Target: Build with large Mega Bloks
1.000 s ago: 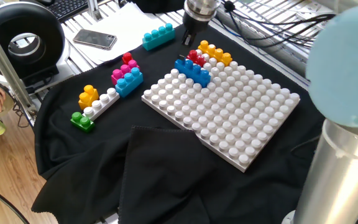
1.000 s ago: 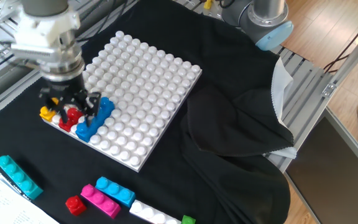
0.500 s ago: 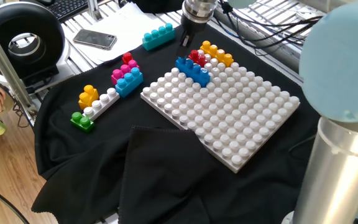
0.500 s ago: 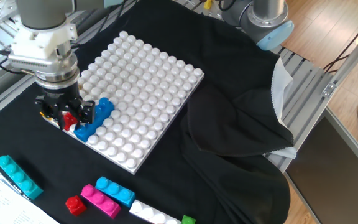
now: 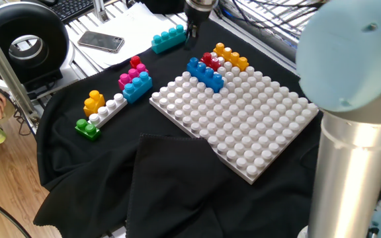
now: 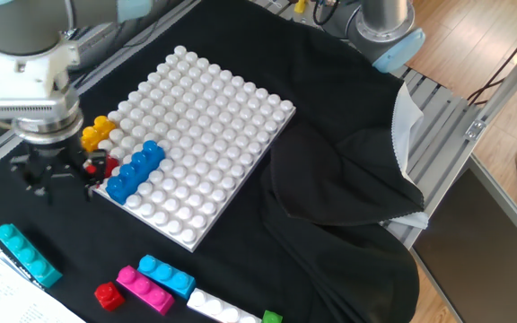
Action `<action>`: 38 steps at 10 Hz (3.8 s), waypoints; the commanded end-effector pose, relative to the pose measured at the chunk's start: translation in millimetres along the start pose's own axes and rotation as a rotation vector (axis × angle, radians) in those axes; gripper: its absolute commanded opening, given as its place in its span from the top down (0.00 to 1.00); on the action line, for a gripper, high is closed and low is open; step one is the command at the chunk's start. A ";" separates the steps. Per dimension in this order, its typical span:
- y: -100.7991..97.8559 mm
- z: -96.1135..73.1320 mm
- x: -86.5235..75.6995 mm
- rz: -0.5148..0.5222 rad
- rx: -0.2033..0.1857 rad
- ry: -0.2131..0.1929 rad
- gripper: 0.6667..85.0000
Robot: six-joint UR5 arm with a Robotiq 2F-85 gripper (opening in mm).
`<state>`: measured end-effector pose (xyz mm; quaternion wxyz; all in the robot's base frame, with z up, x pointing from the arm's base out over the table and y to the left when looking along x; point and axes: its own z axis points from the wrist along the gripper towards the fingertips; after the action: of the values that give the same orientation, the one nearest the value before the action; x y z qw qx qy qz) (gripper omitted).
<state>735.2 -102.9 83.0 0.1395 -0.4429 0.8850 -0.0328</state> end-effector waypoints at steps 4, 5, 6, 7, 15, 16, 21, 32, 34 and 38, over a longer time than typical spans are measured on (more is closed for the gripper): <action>-35.5 40.7 -26.8 -0.330 0.031 -0.050 0.29; -42.1 48.3 -26.7 -0.346 0.040 -0.052 0.29; -45.4 54.7 -24.3 -0.342 0.044 -0.043 0.29; -31.9 54.2 -17.1 -0.226 -0.009 -0.023 0.28; -62.7 45.9 -28.1 -0.317 0.067 -0.007 0.25; -62.6 52.0 -34.2 -0.360 0.061 -0.024 0.21; -66.7 75.1 -52.5 -0.484 0.062 -0.074 0.09; -37.2 95.1 -44.9 -0.310 -0.084 -0.065 0.68; -41.9 69.3 -28.2 -0.223 -0.043 0.022 0.89; -22.0 30.0 -5.4 -0.005 -0.053 0.101 0.99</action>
<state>785.3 -104.0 40.9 0.0987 -0.5065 0.8560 -0.0326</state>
